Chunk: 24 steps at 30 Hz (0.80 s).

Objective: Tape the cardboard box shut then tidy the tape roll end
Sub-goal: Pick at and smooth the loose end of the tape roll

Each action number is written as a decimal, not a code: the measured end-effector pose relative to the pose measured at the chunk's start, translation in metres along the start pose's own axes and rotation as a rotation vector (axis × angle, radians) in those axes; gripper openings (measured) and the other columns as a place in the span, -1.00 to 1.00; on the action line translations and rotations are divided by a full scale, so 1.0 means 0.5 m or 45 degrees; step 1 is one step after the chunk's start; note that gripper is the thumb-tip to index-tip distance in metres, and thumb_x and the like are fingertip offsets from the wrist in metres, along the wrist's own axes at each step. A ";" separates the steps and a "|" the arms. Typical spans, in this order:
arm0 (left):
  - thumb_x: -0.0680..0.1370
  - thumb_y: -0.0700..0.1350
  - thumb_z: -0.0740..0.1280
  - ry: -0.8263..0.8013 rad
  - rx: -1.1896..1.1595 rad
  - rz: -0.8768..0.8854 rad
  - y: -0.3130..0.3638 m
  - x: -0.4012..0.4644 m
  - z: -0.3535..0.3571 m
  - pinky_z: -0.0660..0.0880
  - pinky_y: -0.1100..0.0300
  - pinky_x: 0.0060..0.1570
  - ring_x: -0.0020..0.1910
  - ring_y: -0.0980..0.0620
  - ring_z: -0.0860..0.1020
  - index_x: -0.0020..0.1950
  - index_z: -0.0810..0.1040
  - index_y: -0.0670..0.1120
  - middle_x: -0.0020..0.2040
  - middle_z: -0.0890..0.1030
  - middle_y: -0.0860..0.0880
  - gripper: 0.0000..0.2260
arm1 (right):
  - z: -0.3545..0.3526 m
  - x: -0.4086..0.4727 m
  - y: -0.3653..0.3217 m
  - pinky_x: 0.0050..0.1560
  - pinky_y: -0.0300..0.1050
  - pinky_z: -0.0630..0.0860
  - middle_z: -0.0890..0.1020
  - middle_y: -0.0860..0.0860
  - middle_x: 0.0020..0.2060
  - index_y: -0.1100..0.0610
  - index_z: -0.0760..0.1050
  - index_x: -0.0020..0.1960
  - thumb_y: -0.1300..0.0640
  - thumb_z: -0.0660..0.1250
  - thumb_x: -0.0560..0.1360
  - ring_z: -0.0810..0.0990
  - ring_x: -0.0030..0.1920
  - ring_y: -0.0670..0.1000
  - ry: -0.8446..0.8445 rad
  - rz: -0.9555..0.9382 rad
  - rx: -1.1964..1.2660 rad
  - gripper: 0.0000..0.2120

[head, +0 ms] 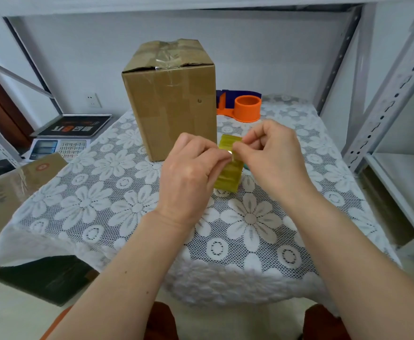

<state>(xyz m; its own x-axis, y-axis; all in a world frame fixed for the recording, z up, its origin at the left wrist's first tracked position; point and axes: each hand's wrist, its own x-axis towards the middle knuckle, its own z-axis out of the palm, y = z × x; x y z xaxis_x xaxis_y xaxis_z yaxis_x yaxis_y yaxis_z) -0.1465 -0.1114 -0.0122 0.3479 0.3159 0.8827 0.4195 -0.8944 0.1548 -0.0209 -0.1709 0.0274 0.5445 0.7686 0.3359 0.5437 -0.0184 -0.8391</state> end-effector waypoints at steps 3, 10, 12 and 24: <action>0.47 -0.21 0.45 -0.022 -0.003 0.016 0.011 -0.001 0.003 0.45 0.18 -0.20 -0.19 -0.10 0.52 -0.14 0.68 -0.21 -0.23 0.62 -0.11 -0.94 | -0.018 0.006 0.005 -0.12 0.12 0.60 0.66 0.00 -0.39 0.07 0.44 -0.15 0.15 0.33 0.45 0.65 -0.26 0.04 0.153 0.006 -0.042 -0.93; 0.50 -0.22 0.41 -0.031 0.026 -0.045 0.010 -0.004 0.000 0.42 0.22 -0.17 -0.19 -0.09 0.52 -0.12 0.65 -0.22 -0.20 0.61 -0.13 -0.93 | -0.071 0.015 0.008 -0.09 -0.04 0.59 0.57 0.00 -0.09 0.08 0.52 -0.06 0.31 0.30 0.47 0.56 -0.15 -0.04 0.185 -0.274 -0.235 -0.85; 0.51 -0.21 0.41 -0.023 0.046 -0.040 0.011 -0.005 0.002 0.42 0.20 -0.18 -0.19 -0.09 0.51 -0.12 0.65 -0.23 -0.20 0.60 -0.13 -0.92 | -0.053 -0.002 0.009 -0.07 -0.13 0.56 0.54 0.01 -0.03 0.10 0.57 -0.06 0.31 0.34 0.44 0.53 -0.07 -0.05 -0.029 -0.421 -0.202 -0.84; 0.44 -0.13 0.47 -0.159 -0.492 -0.707 0.017 0.008 -0.012 0.56 0.29 -0.08 -0.01 0.04 0.55 0.02 0.60 0.07 0.05 0.42 0.00 -0.79 | -0.001 -0.015 0.037 0.02 -0.25 0.54 0.56 0.01 0.00 0.19 0.63 -0.16 0.23 0.44 0.42 0.60 -0.02 0.00 -0.086 -0.438 -0.058 -0.97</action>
<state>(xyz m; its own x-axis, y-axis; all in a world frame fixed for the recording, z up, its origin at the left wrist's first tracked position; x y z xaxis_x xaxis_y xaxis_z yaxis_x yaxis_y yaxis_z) -0.1468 -0.1196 -0.0048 0.2718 0.7735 0.5725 0.2423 -0.6308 0.7372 -0.0145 -0.1772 0.0096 0.2818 0.7754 0.5652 0.7167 0.2215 -0.6613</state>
